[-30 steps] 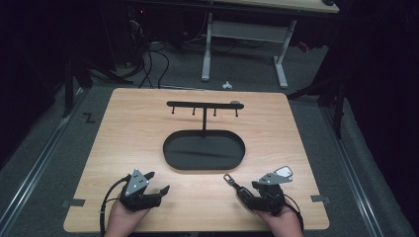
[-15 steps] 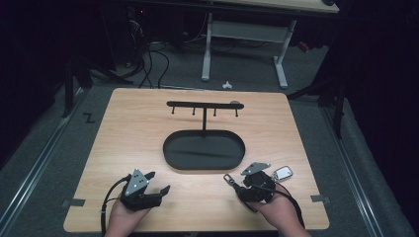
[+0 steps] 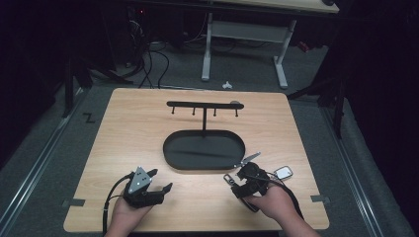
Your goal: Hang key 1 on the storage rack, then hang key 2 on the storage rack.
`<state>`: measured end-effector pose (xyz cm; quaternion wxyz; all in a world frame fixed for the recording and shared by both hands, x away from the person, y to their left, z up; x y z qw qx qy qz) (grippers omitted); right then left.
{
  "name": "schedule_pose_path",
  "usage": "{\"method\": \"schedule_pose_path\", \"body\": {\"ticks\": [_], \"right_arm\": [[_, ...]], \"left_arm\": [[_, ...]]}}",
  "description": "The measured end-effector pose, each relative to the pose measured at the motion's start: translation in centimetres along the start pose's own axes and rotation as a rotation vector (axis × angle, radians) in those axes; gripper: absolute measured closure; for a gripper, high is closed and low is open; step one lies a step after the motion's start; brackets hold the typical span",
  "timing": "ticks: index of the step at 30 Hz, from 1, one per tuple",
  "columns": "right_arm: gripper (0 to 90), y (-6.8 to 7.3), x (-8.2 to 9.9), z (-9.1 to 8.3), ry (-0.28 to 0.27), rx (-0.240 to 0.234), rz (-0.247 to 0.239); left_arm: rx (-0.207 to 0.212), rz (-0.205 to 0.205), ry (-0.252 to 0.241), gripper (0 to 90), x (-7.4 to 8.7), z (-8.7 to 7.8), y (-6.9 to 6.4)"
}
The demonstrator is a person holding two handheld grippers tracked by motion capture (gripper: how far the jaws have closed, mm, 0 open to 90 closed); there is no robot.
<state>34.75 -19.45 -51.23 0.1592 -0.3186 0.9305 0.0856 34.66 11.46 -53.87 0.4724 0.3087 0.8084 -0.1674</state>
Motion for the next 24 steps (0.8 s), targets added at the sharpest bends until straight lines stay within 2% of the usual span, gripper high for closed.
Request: {"method": "schedule_pose_path", "body": {"ticks": [3, 6, 7, 9, 10, 11, 13, 16, 19, 20, 21, 23, 24], "right_arm": [[31.5, -0.1, -0.2, 0.2, 0.038, 0.002, 0.004], [33.7, -0.2, -0.5, 0.3, 0.051, -0.005, 0.0], [33.7, -0.2, -0.5, 0.3, 0.051, -0.005, 0.0], [36.4, -0.2, -0.8, 0.7, 0.088, -0.011, 0.014], [38.3, -0.4, -0.9, 0.8, 0.093, -0.014, -0.014], [39.1, -0.3, -1.0, 0.9, 0.102, -0.021, -0.002], [39.1, -0.3, -1.2, 1.0, 0.112, -0.023, -0.013], [43.9, -0.4, -1.6, 1.5, 0.158, -0.027, -0.005], [46.2, -0.6, -1.7, 1.9, 0.19, -0.021, 0.004], [48.5, -0.8, -1.7, 2.4, 0.223, -0.03, 0.016], [48.7, -0.9, -1.8, 2.6, 0.236, -0.04, -0.001], [50.0, -0.8, -1.8, 2.7, 0.242, -0.036, 0.007], [54.7, -0.8, -1.8, 2.9, 0.257, -0.03, -0.001]], "left_arm": [[0.007, 0.005, -0.004, 26.6, -0.2, 0.3, -0.3], [0.007, 0.024, 0.01, 26.6, -0.1, 0.4, -0.5], [0.007, 0.024, 0.01, 26.4, -0.1, 0.4, -0.5], [0.011, 0.017, 0.007, 26.4, 0.0, 0.2, -0.4], [0.009, 0.012, 0.001, 26.5, -0.1, 0.2, -0.4], [0.01, 0.008, 0.0, 26.5, -0.1, 0.1, -0.3], [0.009, 0.009, 0.0, 26.5, -0.1, 0.1, -0.3], [-0.001, 0.034, 0.012, 26.5, 0.1, -0.2, -0.4], [-0.002, 0.024, 0.005, 26.6, 0.0, -0.3, -0.4], [0.0, 0.019, 0.003, 26.6, 0.0, -0.4, -0.4], [-0.003, 0.026, 0.007, 26.6, 0.2, -0.5, -0.5], [-0.004, 0.029, 0.01, 26.6, 0.2, -0.6, -0.5], [-0.006, 0.027, 0.012, 26.6, 0.3, -0.7, -0.4]]}}
Point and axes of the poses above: each handheld gripper's, and its own axes: z roughly forward along the jaws, x roughly out of its underside, y roughly to its left, the point moved 5 cm from there along z, roughly forward along the jaws, and after that the axes turned 5 degrees about -x, right-handed, at the moved point
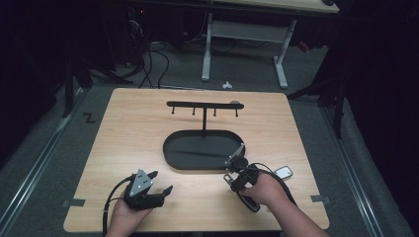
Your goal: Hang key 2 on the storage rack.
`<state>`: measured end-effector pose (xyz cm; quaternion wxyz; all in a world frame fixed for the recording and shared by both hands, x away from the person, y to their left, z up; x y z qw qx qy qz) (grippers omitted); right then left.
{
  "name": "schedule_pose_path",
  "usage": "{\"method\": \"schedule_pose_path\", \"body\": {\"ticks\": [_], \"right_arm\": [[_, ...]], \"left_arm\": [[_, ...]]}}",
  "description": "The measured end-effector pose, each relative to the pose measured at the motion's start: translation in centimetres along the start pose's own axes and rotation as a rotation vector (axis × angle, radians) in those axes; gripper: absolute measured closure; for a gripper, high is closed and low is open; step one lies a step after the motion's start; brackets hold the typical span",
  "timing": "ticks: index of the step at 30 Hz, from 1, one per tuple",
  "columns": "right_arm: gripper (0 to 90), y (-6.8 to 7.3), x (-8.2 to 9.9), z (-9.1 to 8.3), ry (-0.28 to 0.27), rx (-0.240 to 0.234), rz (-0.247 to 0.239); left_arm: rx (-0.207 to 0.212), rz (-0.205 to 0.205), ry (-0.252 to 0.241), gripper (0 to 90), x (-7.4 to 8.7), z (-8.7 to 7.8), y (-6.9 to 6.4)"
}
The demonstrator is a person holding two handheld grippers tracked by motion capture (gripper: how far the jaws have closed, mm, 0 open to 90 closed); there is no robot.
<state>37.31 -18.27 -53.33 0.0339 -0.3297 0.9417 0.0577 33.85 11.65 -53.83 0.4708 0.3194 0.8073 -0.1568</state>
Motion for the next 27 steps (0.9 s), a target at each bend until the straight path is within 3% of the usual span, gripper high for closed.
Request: {"method": "schedule_pose_path", "body": {"ticks": [4, 6, 9, 17, 18, 27], "right_arm": [[61.4, -0.25, -0.06, 0.33, 0.029, -0.013, 0.001], [65.4, -0.09, -0.15, 0.5, 0.042, -0.026, 0.024], [78.5, 0.14, -0.26, 0.53, 0.072, -0.009, -0.004], [80.0, 0.42, -0.25, 0.55, 0.091, 0.006, -0.027], [80.1, 0.36, -0.25, 0.56, 0.097, 0.005, -0.05], [80.1, 0.34, -0.35, 0.59, 0.109, -0.004, -0.048]], "left_arm": [[0.001, -0.011, -0.004, 26.7, -0.02, 0.02, 0.22], [0.003, -0.008, 0.003, 26.6, 0.03, 0.1, 0.16], [0.003, -0.003, 0.004, 26.7, 0.02, 0.08, 0.03], [0.007, 0.001, 0.007, 26.7, 0.01, 0.18, -0.16], [0.007, 0.002, 0.005, 26.7, 0.01, 0.17, -0.23], [0.009, -0.002, 0.003, 26.7, 0.01, 0.21, -0.32]]}}
Point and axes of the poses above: each handheld gripper's, and its own axes: z roughly forward along the jaws, x roughly out of its underside, y roughly to its left, the point moved 5 cm from there along z, roughly forward along the jaws, and after that the axes turned 5 degrees about -x, right-handed, at the moved point
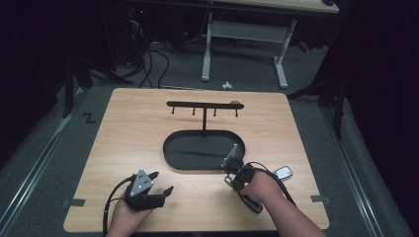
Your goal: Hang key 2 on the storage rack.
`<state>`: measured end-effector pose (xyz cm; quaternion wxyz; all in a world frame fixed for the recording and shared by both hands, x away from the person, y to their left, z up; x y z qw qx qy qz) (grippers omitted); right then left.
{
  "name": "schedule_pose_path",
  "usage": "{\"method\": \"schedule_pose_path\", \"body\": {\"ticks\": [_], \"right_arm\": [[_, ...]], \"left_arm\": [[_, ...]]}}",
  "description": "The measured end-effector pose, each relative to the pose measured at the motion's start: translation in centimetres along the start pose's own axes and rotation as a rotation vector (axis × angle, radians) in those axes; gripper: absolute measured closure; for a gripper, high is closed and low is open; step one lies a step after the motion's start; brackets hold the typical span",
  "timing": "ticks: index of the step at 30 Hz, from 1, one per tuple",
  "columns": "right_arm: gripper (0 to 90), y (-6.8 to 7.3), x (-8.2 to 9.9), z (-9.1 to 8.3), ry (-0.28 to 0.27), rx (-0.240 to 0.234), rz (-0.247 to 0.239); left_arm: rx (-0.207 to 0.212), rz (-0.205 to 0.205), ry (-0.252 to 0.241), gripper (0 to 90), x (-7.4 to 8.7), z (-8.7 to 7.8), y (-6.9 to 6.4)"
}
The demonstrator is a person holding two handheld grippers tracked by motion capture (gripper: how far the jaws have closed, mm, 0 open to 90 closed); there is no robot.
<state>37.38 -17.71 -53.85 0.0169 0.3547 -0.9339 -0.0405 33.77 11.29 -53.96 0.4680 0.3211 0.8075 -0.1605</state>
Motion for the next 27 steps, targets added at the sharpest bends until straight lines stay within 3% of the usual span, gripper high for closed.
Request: {"method": "schedule_pose_path", "body": {"ticks": [14, 18, 19, 27], "right_arm": [[80.6, 0.3, 0.5, -0.6, -0.036, -0.006, -0.025], [80.7, 0.5, 1.1, -2.6, -0.077, -0.007, -0.008], [80.6, 0.7, 1.3, -2.9, -0.08, -0.01, 0.023], [80.7, 0.7, 1.8, -5.8, -0.138, 0.003, 0.03]], "left_arm": [[-0.003, -0.012, -0.009, 27.9, 0.0, -0.2, 0.4], [0.002, -0.009, -0.009, 28.3, 0.0, -0.2, 0.3], [0.003, -0.01, -0.008, 28.2, 0.0, -0.2, 0.3], [0.003, -0.01, -0.009, 28.3, 0.0, -0.2, 0.2]]}}
Point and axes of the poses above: each handheld gripper's, and its own axes: z roughly forward along the jaws, x roughly out of its underside, y roughly to its left, the point moved 5 cm from there along z, roughly forward along the jaws, and after that the axes turned 5 degrees about -x, right-handed, at the moved point
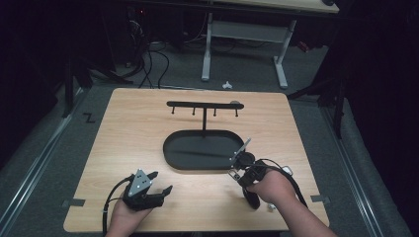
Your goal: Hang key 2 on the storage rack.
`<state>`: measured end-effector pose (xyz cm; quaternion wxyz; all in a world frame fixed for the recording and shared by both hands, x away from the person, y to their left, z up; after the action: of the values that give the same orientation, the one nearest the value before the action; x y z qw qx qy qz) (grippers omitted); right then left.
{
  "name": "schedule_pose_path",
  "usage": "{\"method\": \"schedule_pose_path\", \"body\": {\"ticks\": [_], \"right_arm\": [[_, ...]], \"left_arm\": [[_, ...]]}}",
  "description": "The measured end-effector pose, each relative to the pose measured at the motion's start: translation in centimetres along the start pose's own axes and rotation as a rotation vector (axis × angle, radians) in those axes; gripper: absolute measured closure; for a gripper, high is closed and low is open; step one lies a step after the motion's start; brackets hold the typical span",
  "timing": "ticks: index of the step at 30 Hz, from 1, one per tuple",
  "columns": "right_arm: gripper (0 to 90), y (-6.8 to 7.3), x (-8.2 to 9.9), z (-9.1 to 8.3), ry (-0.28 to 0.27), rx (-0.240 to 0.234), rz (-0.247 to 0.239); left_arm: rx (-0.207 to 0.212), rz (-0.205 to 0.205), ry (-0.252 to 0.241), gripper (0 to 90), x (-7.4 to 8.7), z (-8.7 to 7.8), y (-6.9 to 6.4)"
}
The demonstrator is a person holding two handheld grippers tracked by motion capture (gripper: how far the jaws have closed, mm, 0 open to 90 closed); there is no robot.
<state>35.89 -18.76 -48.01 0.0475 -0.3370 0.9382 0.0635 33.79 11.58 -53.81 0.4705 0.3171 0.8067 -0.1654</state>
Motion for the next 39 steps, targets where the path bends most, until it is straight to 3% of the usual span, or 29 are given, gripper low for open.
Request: {"method": "schedule_pose_path", "body": {"ticks": [4, 5, 6, 23, 27, 29, 32, 39], "right_arm": [[80.8, -0.3, -0.4, -1.1, -0.047, -0.002, -0.019], [80.7, -0.5, -0.6, -1.4, -0.064, -0.001, -0.042], [80.7, -0.3, -0.6, -1.6, -0.065, -0.006, -0.018], [80.7, -0.1, -2.4, -3.6, -0.133, -0.008, -0.029], [80.7, 0.1, -2.7, -4.1, -0.138, -0.007, -0.003], [80.7, -0.1, -3.0, -4.4, -0.151, -0.004, -0.028], [80.7, -0.2, -3.5, -5.3, -0.171, 0.001, 0.0], [80.8, -0.6, -4.6, -6.7, -0.207, 0.011, -0.002]], "left_arm": [[-0.001, 0.002, 0.001, 28.3, 0.0, 0.1, 0.0], [-0.001, 0.001, 0.001, 28.3, 0.0, 0.1, 0.0], [0.0, 0.002, 0.001, 28.3, 0.0, 0.0, 0.0], [0.0, -0.003, -0.004, 28.3, 0.0, -0.1, 0.2], [-0.001, -0.003, -0.003, 28.3, 0.0, -0.2, 0.2], [0.0, -0.004, -0.001, 28.3, 0.0, -0.2, 0.2], [0.0, -0.005, -0.004, 28.3, 0.0, -0.1, 0.2], [0.017, -0.023, -0.029, 28.3, -0.2, -0.4, 0.2]]}}
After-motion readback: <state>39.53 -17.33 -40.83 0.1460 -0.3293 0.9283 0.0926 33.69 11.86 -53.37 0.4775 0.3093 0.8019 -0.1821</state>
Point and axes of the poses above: each handheld gripper's, and its own axes: z roughly forward along the jaws, x roughly out of its underside, y roughly to its left, the point moved 5 cm from there along z, roughly forward along the jaws, and after that the axes turned 5 degrees about -x, right-handed, at the moved point
